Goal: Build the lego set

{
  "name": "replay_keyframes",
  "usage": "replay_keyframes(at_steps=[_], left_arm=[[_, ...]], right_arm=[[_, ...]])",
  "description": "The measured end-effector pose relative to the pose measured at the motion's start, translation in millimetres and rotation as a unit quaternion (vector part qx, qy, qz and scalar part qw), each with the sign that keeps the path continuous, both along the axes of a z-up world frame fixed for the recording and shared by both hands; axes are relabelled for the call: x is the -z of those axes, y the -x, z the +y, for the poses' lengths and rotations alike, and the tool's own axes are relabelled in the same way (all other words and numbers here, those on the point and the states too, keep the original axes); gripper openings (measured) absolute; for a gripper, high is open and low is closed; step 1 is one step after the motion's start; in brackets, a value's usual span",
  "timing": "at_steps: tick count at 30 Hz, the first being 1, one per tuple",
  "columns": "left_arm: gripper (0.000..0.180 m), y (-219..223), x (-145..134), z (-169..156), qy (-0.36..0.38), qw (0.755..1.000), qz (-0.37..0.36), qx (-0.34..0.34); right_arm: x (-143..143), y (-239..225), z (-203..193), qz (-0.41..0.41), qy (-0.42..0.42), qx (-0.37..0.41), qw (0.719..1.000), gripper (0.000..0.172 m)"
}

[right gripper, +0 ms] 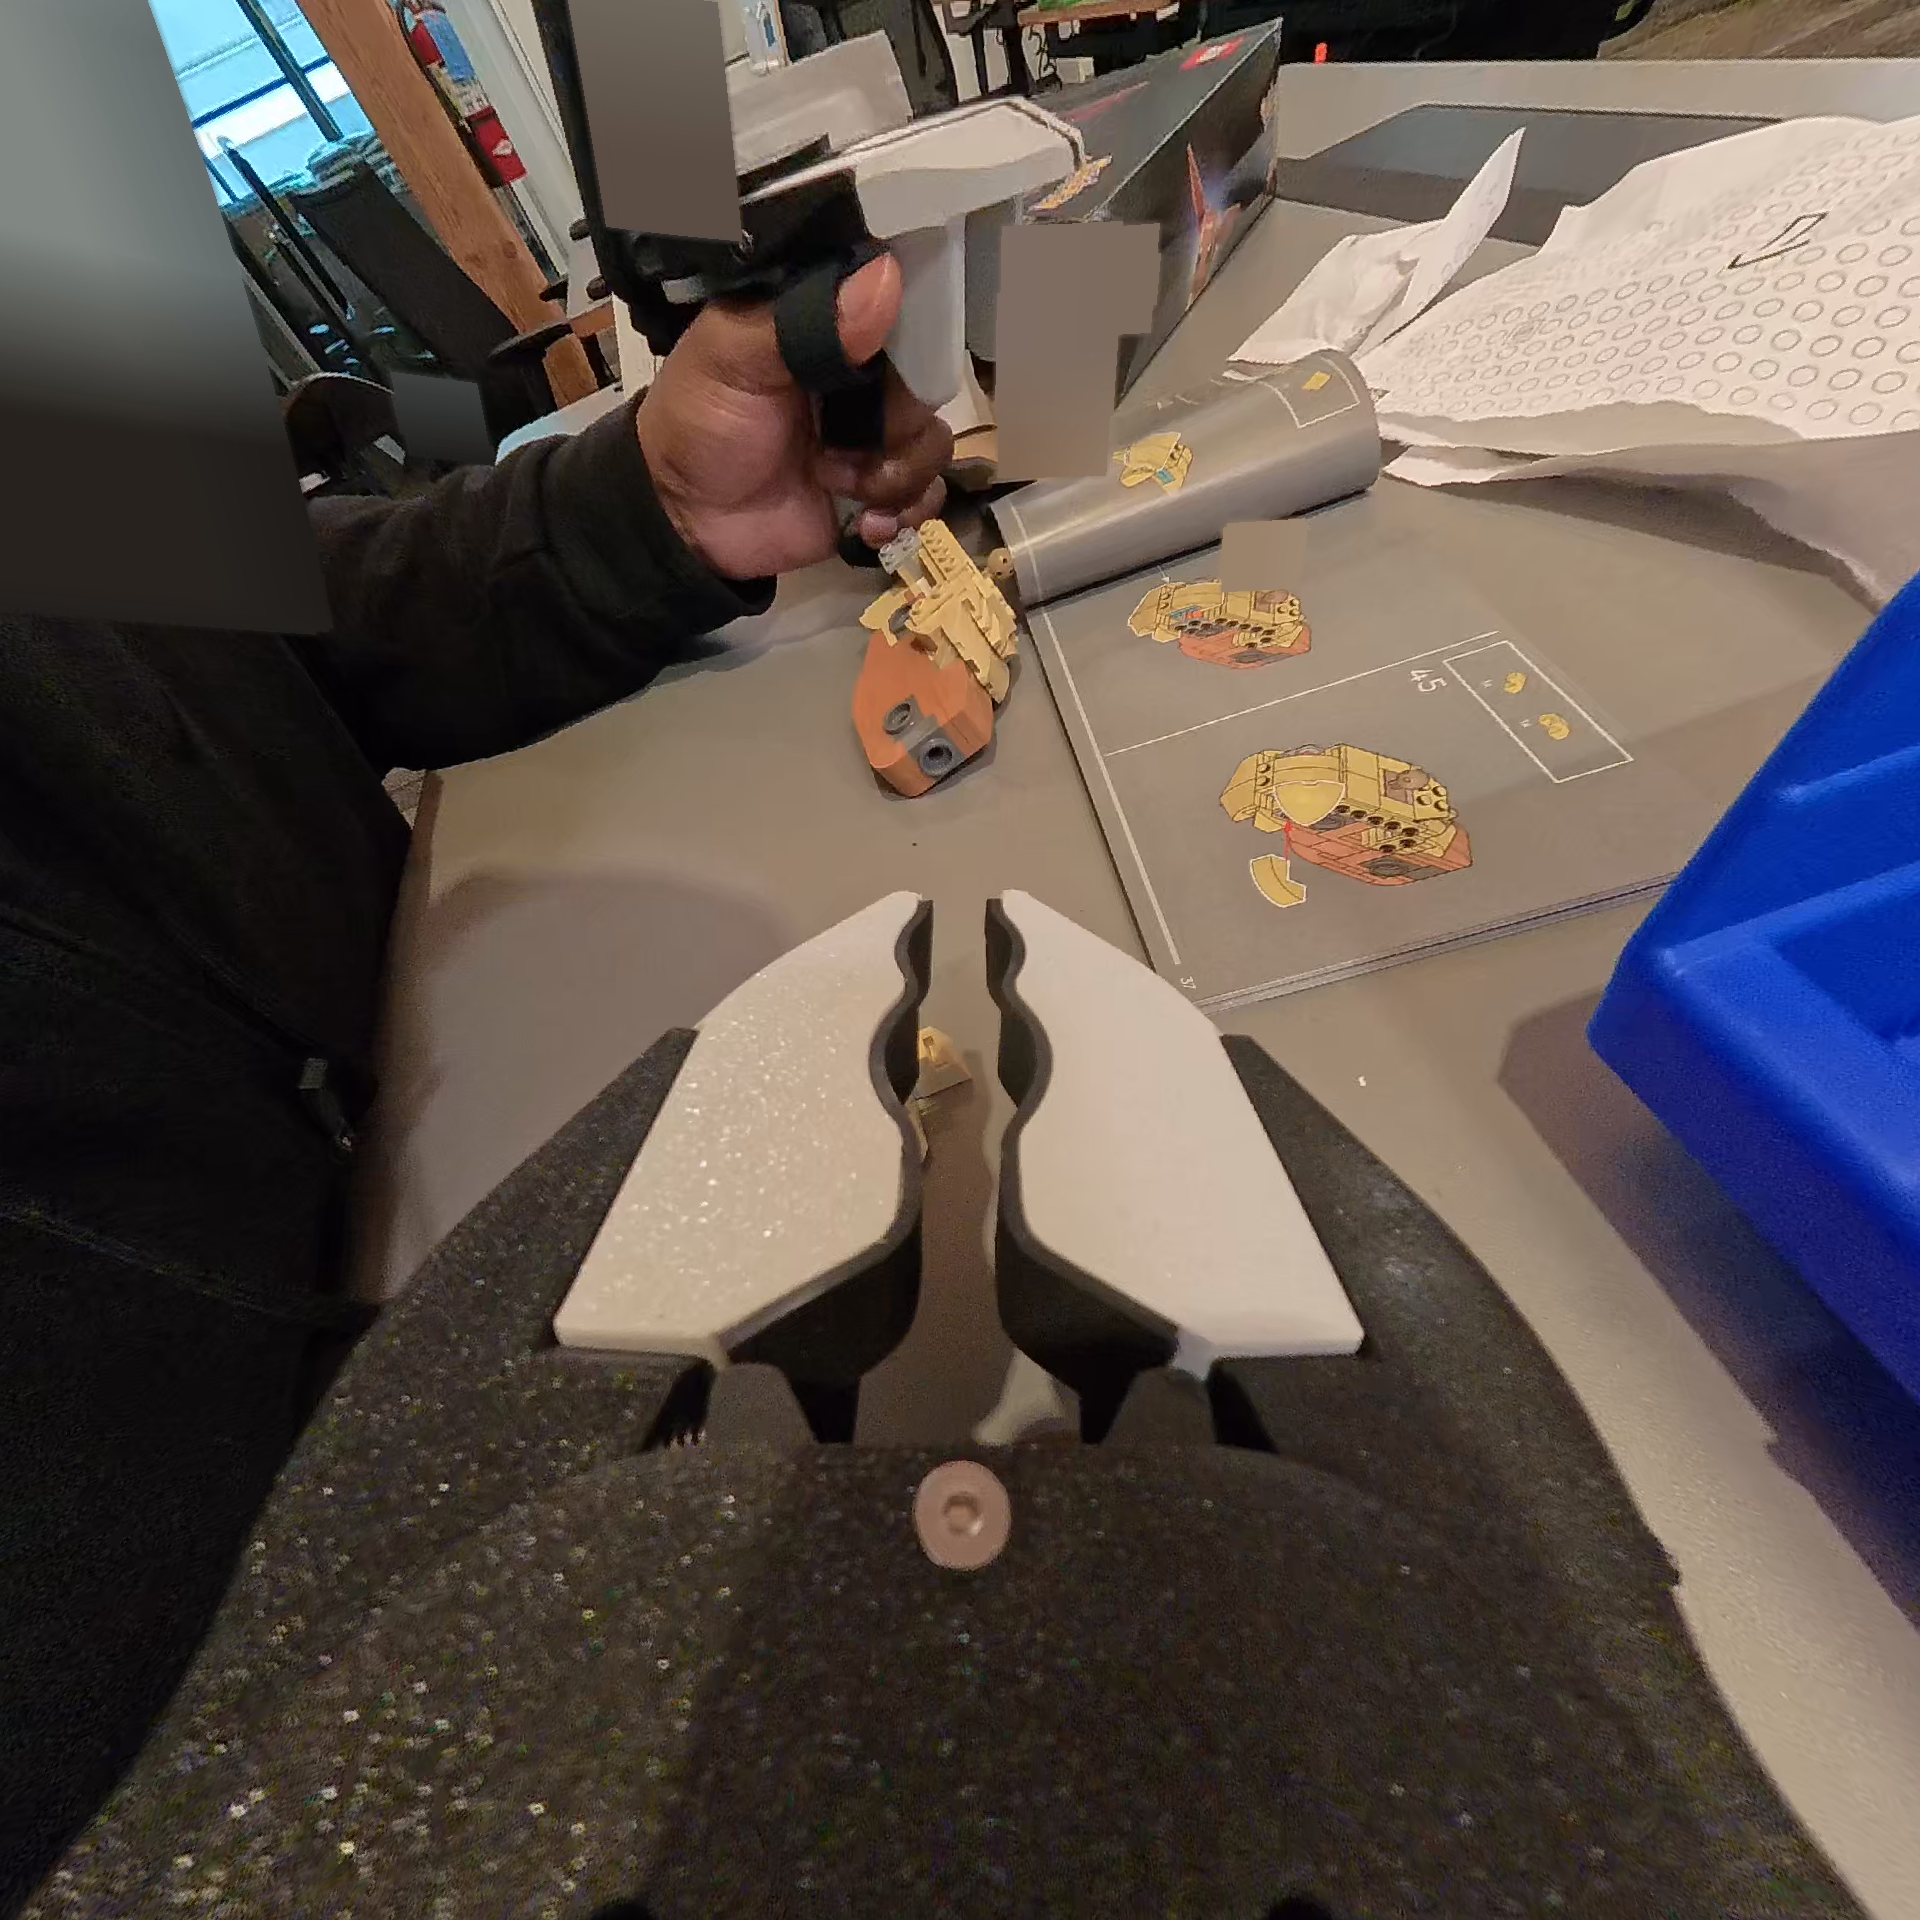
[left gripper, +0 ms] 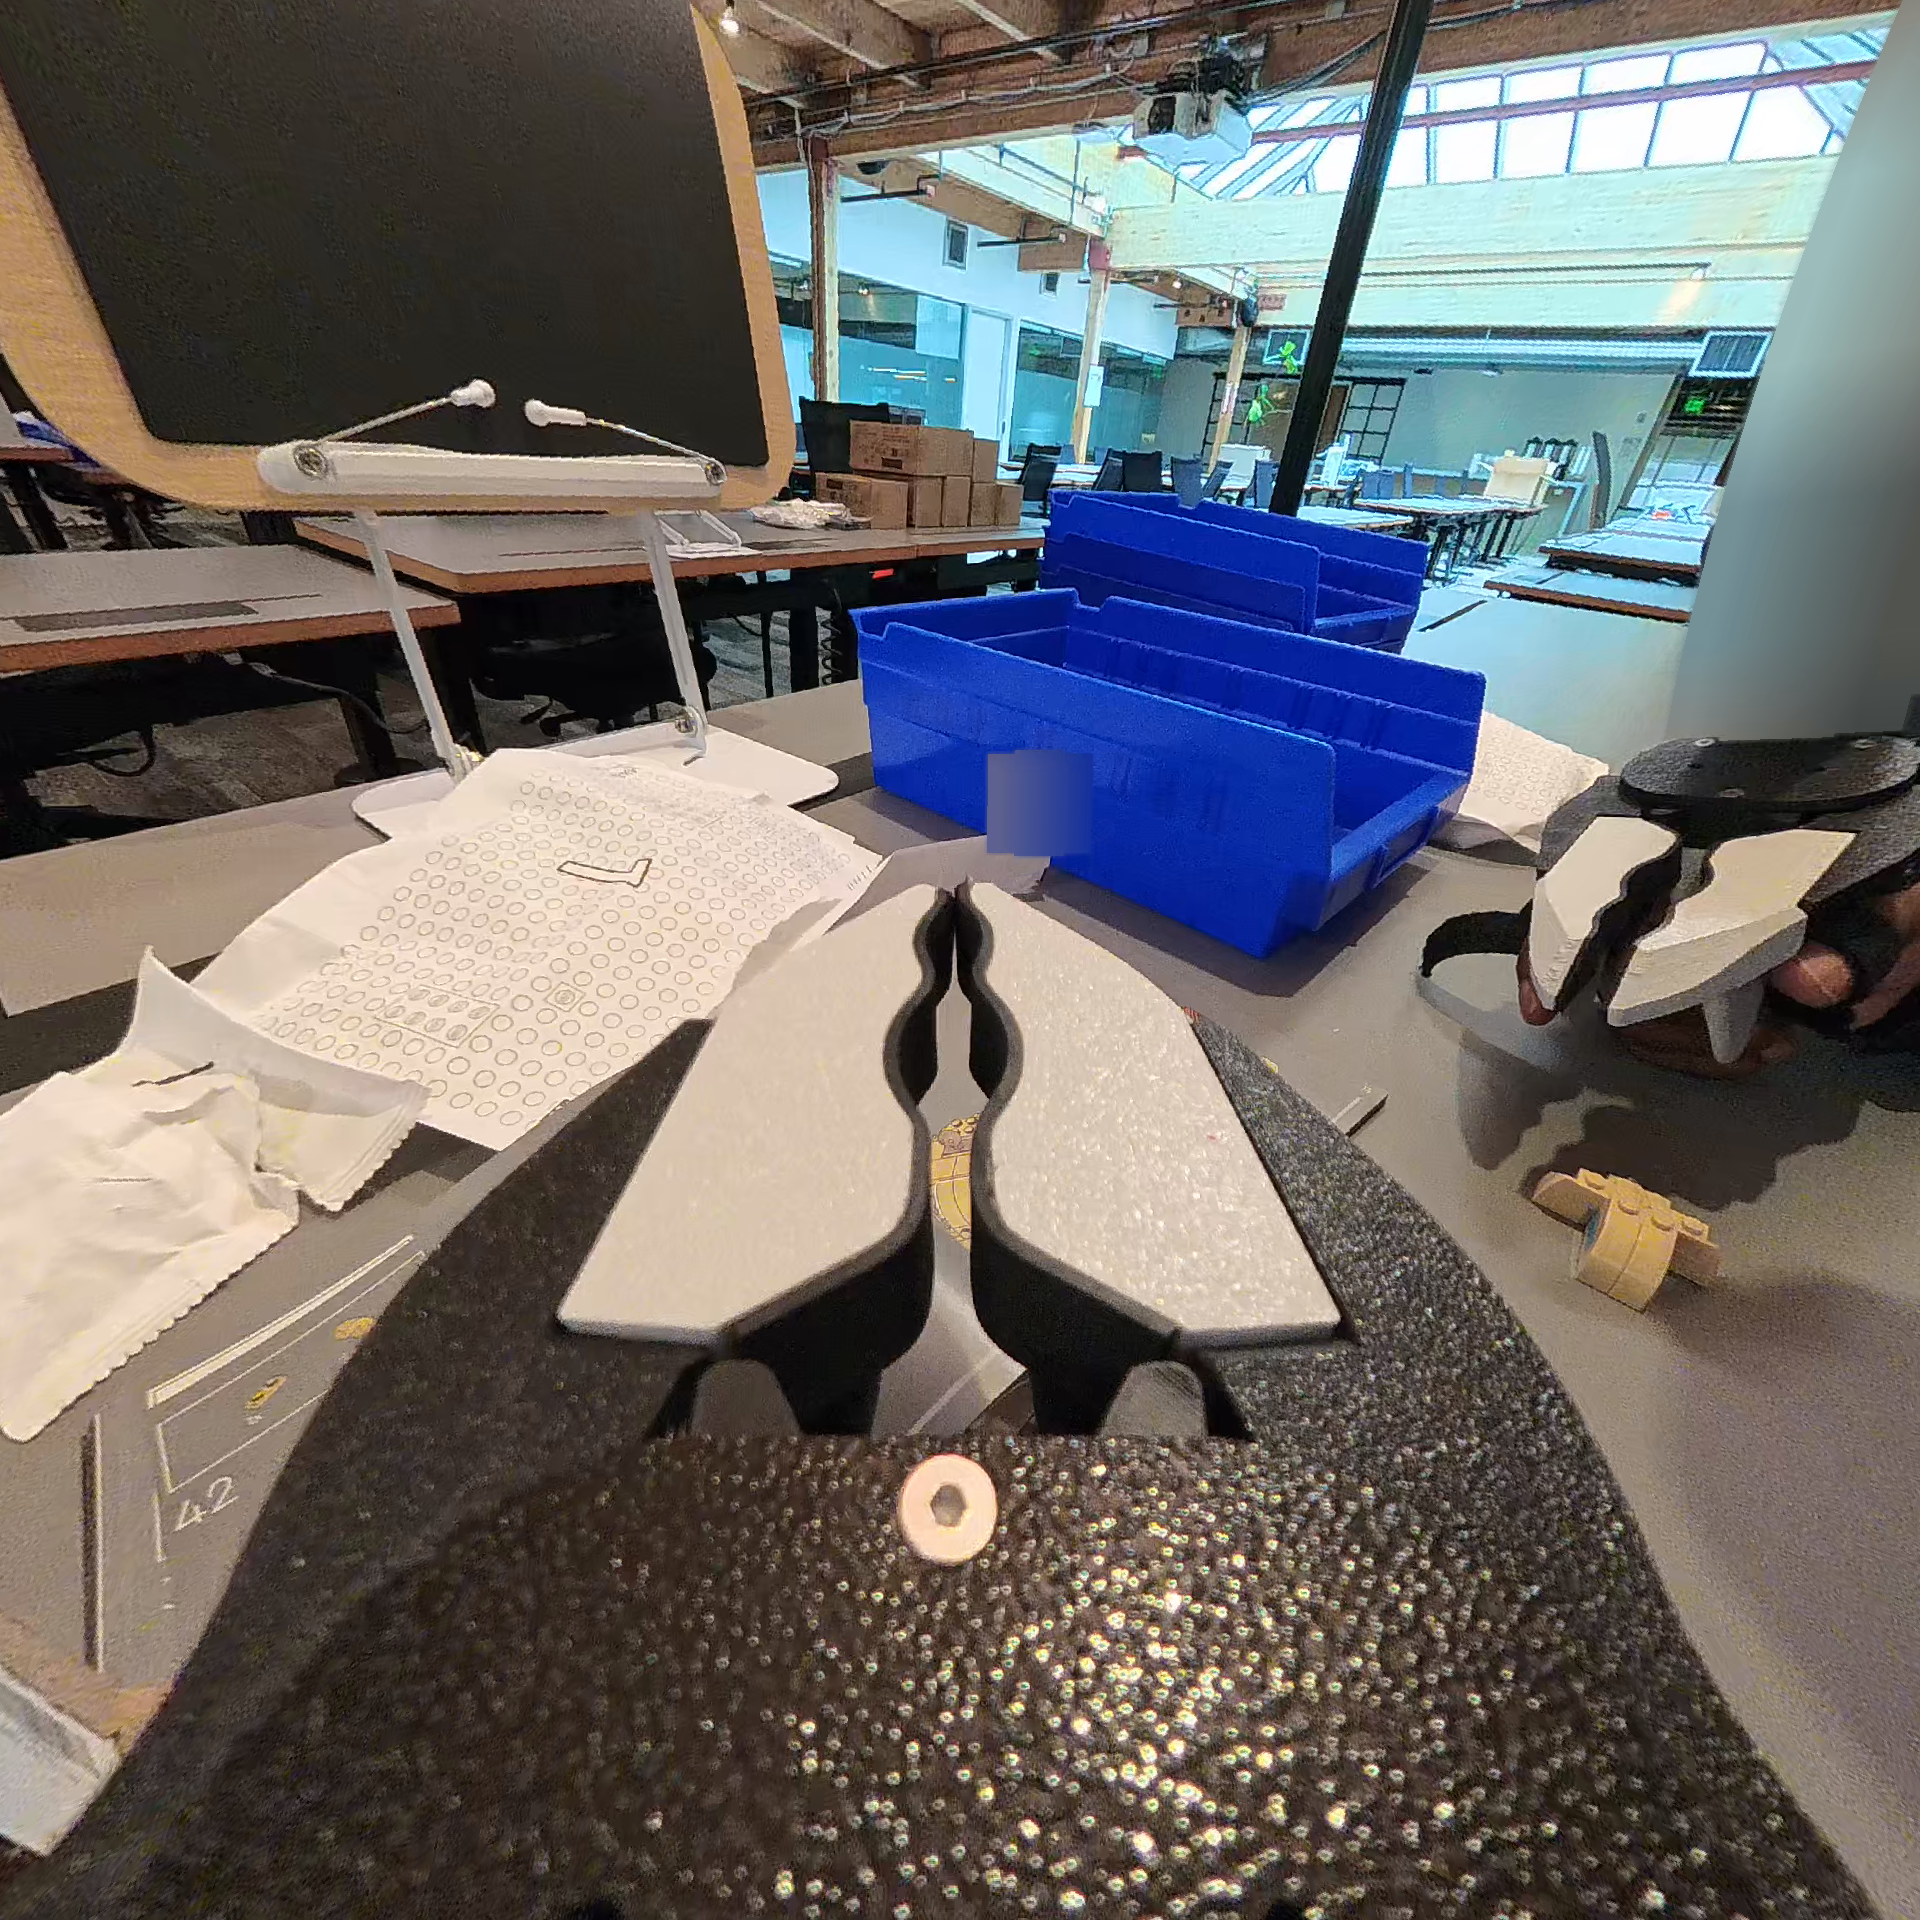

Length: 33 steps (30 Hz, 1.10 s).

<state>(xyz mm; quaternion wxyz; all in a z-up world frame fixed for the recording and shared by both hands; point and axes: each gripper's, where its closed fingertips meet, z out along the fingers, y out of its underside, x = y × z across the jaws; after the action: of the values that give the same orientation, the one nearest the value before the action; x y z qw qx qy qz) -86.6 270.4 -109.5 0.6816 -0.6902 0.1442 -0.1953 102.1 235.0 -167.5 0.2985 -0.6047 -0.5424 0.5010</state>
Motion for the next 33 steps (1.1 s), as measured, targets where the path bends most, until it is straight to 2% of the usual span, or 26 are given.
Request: replay_keyframes(at_steps=[27,29,33], left_arm=[[0.0,-4.6,2.0,-0.1,0.006,1.0,0.001,0.006],[0.0,-5.6,-0.6,-1.2,0.004,1.0,-0.002,0.008],[0.0,-9.4,-7.5,-4.3,-0.008,1.0,0.002,0.011]], right_arm=[[-1.7,0.0,-2.0,0.005,-0.007,-0.006,1.0,0.011],[-7.3,-2.7,-5.6,0.018,-0.04,-0.027,0.999,0.012],[-37.4,-21.2,4.8,0.036,-0.188,-0.057,0.98,0.012]])
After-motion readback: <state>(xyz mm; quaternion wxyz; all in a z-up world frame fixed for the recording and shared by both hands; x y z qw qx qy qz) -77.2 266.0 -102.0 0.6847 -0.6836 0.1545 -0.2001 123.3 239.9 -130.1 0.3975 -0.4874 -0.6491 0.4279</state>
